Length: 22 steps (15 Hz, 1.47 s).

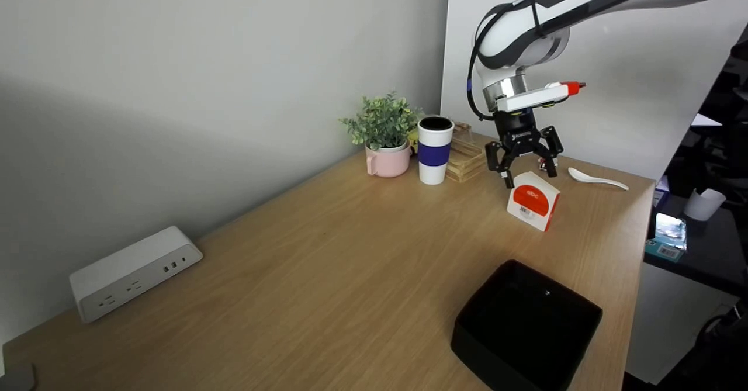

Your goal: Put the book in the black box

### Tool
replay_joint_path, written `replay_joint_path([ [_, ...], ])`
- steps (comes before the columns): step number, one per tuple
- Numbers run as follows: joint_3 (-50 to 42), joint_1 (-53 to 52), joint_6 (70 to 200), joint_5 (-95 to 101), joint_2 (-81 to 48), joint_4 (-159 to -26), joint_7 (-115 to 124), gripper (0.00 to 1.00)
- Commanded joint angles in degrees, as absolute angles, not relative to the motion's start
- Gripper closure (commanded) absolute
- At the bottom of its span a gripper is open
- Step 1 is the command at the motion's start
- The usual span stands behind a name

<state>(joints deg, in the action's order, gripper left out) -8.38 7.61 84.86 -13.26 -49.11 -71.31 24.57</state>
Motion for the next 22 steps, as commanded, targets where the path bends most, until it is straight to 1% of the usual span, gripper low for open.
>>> replay_joint_path([
  [1, -7.8, 8.5, 84.6, -14.0, -50.1, -70.5, 24.3, 0.0],
  [4, -7.7, 8.5, 84.7, -13.9, -50.7, -70.5, 24.2, 0.34],
  [5, -7.7, 8.5, 84.7, -13.9, -50.9, -70.5, 24.1, 0.43],
  [6, -7.7, 8.4, 84.7, -13.9, -51.1, -70.6, 24.1, 0.48],
  [10, -7.7, 8.3, 85.1, -13.8, -51.3, -70.8, 23.9, 0.78],
  [13, -7.7, 8.4, 85.8, -13.8, -51.1, -71.5, 23.4, 0.98],
  [14, -7.8, 8.4, 86.2, -13.8, -50.5, -72.4, 23.3, 1.0],
  [15, -7.9, 8.3, 86.5, -13.7, -50.1, -72.9, 23.1, 1.0],
  [16, -8.0, 8.3, 87.0, -13.6, -49.2, -74.0, 23.0, 0.96],
  [22, -9.4, 8.1, 89.7, -13.1, -44.1, -80.4, 23.7, 0.96],
])
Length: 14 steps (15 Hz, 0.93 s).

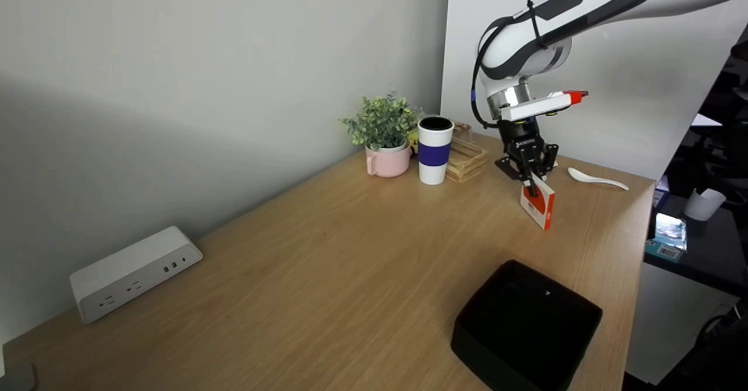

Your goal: Put the book in the black box

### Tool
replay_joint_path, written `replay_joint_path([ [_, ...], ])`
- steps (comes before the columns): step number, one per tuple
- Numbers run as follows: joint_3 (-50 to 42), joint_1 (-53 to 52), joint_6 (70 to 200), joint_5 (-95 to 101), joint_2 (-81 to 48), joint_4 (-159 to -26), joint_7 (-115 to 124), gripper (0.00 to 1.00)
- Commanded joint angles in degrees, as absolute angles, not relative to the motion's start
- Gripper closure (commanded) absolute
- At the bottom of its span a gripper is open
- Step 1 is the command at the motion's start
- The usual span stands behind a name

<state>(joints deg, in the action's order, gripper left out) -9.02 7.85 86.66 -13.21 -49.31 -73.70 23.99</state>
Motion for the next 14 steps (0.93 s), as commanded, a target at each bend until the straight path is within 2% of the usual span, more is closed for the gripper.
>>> replay_joint_path([
  [1, -9.9, 7.9, 90.5, -12.7, -42.7, -82.0, 23.9, 0.96],
  [10, -11.7, 5.9, 98.0, -7.6, -29.5, -96.1, 25.4, 0.96],
  [14, -11.1, 4.5, 97.2, -1.3, -24.8, -99.1, 23.9, 0.96],
])
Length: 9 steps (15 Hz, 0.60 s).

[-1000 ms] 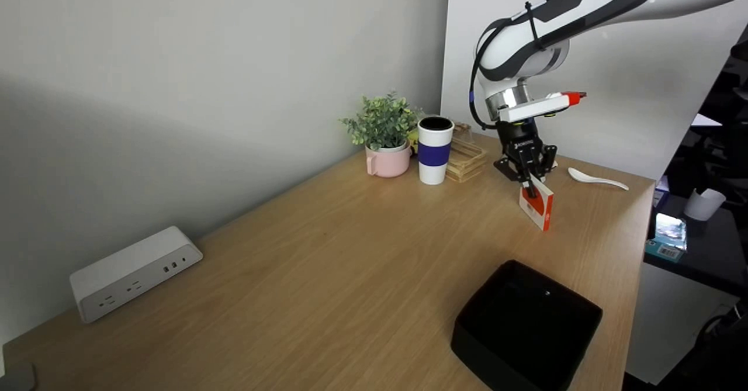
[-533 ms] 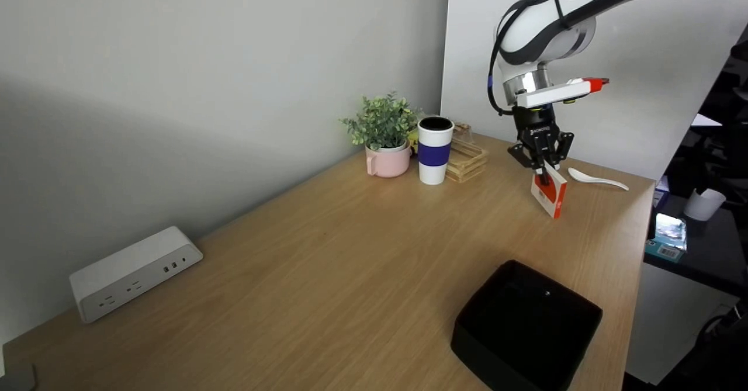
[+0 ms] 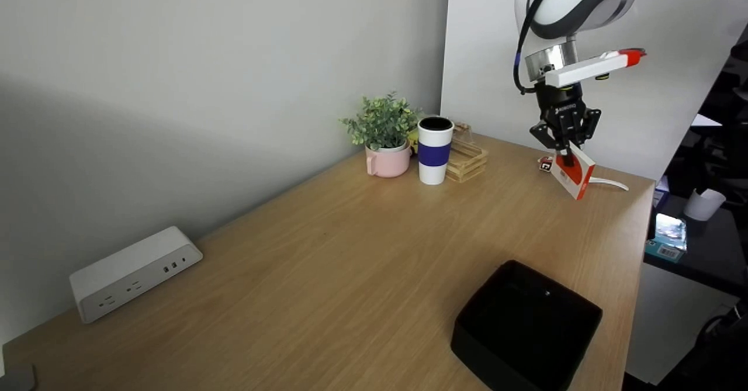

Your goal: Put the book in the black box

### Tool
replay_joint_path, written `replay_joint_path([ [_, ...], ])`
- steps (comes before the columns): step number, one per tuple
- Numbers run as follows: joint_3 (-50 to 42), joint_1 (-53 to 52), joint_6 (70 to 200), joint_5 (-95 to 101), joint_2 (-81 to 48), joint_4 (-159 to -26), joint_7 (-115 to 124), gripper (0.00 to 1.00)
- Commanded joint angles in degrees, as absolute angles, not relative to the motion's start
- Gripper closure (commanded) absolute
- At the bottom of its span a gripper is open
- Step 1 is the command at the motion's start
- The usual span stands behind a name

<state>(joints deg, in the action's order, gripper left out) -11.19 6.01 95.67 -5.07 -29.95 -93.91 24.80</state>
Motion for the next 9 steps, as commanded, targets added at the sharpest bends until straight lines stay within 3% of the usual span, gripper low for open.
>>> replay_joint_path([
  [1, -10.8, 4.1, 97.0, 0.3, -23.8, -99.6, 23.2, 0.96],
  [9, -7.9, 3.4, 97.6, 6.6, -19.5, -100.9, 13.3, 0.96],
])
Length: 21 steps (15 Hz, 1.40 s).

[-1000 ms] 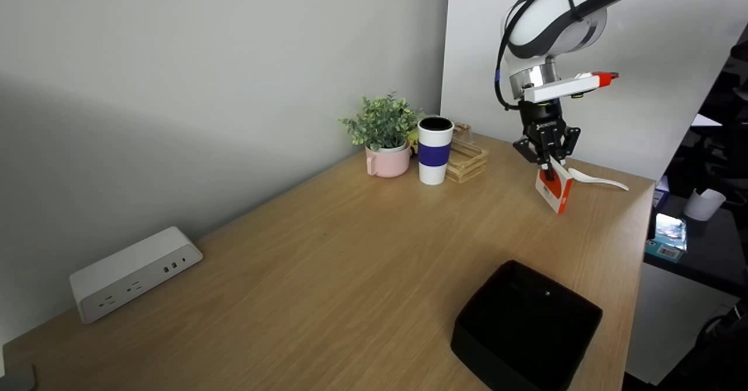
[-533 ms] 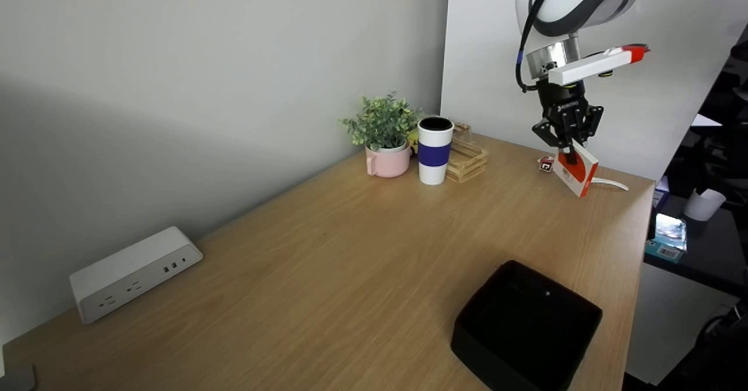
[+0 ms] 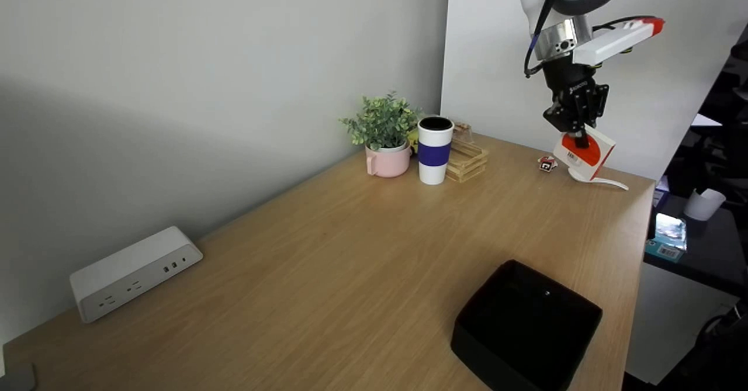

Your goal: Put the book in the black box

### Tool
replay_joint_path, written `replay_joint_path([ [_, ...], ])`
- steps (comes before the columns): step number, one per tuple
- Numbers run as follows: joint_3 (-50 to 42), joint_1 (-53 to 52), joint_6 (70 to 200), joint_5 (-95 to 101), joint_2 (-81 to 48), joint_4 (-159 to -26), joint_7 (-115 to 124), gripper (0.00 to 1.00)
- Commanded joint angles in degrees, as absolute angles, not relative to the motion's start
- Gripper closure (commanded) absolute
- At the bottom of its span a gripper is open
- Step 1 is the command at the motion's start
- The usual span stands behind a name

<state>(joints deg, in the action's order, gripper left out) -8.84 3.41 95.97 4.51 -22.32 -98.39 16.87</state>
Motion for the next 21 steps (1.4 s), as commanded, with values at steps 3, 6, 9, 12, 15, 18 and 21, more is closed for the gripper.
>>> replay_joint_path([
  [3, -7.7, 3.7, 95.9, 6.0, -21.3, -98.3, 14.3, 0.86],
  [6, -7.6, 3.7, 95.9, 6.0, -21.1, -98.3, 13.9, 0.86],
  [9, -7.6, 3.7, 95.9, 6.0, -21.1, -98.4, 13.8, 0.96],
  [12, -6.9, 4.0, 97.3, 7.1, -22.2, -97.3, 8.2, 0.96],
  [15, -6.4, 3.5, 97.1, 8.8, -22.5, -96.8, 4.2, 0.96],
  [18, -5.5, 3.2, 96.9, 11.1, -21.9, -96.6, 0.8, 0.96],
  [21, -4.4, 2.9, 97.2, 12.8, -21.3, -96.2, -2.9, 0.96],
])
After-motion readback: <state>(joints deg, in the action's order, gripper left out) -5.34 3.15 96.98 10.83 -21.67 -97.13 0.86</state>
